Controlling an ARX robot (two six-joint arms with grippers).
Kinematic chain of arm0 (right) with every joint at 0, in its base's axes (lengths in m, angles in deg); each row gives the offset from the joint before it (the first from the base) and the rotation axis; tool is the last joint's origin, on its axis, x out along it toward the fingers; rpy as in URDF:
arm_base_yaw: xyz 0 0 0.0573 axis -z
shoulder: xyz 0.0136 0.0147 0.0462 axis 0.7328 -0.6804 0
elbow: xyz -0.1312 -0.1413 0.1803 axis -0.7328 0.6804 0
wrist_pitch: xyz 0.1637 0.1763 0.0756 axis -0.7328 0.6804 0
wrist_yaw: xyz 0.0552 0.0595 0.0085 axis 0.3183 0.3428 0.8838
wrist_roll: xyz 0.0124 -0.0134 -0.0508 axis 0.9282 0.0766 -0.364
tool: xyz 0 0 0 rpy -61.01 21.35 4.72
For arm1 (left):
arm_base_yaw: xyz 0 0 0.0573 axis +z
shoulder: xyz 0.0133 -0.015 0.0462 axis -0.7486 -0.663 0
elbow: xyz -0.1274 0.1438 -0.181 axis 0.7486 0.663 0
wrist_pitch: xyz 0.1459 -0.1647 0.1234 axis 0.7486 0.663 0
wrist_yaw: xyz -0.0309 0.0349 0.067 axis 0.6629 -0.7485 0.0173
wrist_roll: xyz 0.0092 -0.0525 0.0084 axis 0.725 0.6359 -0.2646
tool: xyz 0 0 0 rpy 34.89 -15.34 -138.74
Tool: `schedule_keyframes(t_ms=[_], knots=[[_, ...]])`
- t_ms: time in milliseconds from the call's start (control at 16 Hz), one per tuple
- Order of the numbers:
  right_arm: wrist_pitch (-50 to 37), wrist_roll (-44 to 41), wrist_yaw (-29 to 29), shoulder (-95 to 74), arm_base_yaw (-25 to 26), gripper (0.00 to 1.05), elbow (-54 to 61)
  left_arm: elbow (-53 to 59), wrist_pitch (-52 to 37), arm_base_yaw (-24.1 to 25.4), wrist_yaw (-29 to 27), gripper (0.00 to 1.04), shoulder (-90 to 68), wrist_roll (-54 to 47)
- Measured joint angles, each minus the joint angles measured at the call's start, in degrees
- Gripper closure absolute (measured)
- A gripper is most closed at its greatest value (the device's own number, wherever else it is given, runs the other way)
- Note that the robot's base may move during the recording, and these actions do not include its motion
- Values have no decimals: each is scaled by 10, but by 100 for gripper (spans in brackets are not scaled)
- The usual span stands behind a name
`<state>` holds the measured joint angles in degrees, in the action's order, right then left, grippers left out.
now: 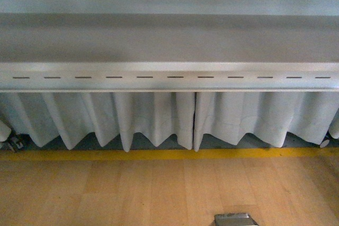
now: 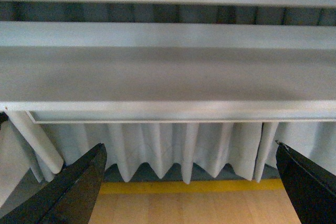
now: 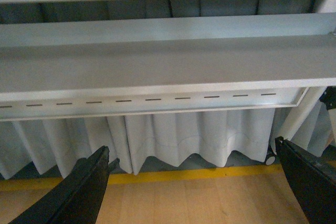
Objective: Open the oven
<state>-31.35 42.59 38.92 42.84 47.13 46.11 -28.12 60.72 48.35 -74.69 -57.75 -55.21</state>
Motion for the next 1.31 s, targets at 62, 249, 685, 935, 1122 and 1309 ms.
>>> schedule_keyframes(t_ms=[62, 249, 685, 935, 1122, 1309], knots=[[0, 0, 0, 0, 0, 6, 0, 0, 0, 0, 1, 7, 0, -1], [1, 0, 0, 0, 0, 6, 0, 0, -1, 0, 0, 7, 0, -1], [0, 0, 0, 0, 0, 6, 0, 0, -1, 0, 0, 7, 0, -1], [1, 0, 0, 0, 0, 6, 0, 0, -1, 0, 0, 7, 0, -1], [0, 1, 0, 0, 0, 6, 0, 0, -1, 0, 0, 7, 0, -1], [-3, 0, 0, 0, 0, 6, 0, 0, -3, 0, -1, 7, 0, -1]])
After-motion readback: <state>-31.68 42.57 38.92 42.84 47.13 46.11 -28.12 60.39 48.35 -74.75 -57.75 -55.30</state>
